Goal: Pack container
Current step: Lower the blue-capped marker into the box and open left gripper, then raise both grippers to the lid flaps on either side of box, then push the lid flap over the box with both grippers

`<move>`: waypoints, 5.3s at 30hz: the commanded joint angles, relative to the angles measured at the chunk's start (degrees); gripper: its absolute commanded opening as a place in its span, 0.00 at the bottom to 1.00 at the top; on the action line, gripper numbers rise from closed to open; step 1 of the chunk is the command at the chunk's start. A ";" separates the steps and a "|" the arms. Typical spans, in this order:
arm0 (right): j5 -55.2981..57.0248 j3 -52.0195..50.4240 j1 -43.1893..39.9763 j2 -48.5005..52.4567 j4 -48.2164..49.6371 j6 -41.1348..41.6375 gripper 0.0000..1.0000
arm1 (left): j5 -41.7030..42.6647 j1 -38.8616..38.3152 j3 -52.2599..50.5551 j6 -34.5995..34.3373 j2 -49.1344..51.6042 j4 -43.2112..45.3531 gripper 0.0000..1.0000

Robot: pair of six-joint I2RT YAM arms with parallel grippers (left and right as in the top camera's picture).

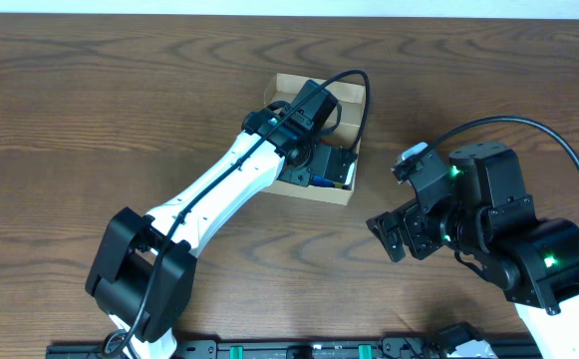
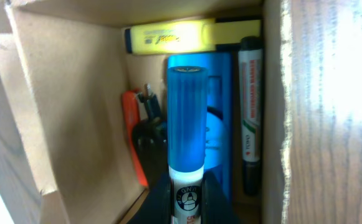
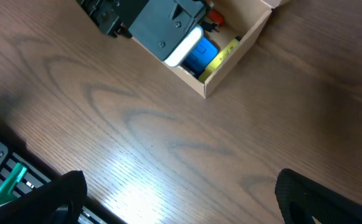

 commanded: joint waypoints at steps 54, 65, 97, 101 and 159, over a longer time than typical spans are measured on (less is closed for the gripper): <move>-10.45 0.15 -0.35 0.24 4.33 0.66 0.99 | 22.16 30.84 1.53 -76.43 -15.74 -8.61 0.06; 5.05 -1.14 -3.45 12.59 13.73 17.53 0.01 | 34.18 31.58 1.84 -87.71 -1.16 8.46 0.06; -17.25 -1.14 -15.87 58.80 61.55 41.18 0.01 | 41.86 31.34 13.53 -98.49 24.74 19.69 0.06; -17.25 -1.14 -15.23 58.82 65.07 41.18 0.01 | 42.23 31.12 13.53 -98.47 24.74 19.67 0.06; -42.64 -1.09 -13.66 46.40 63.58 25.35 0.02 | 42.21 30.93 13.53 -66.95 2.80 -5.60 0.06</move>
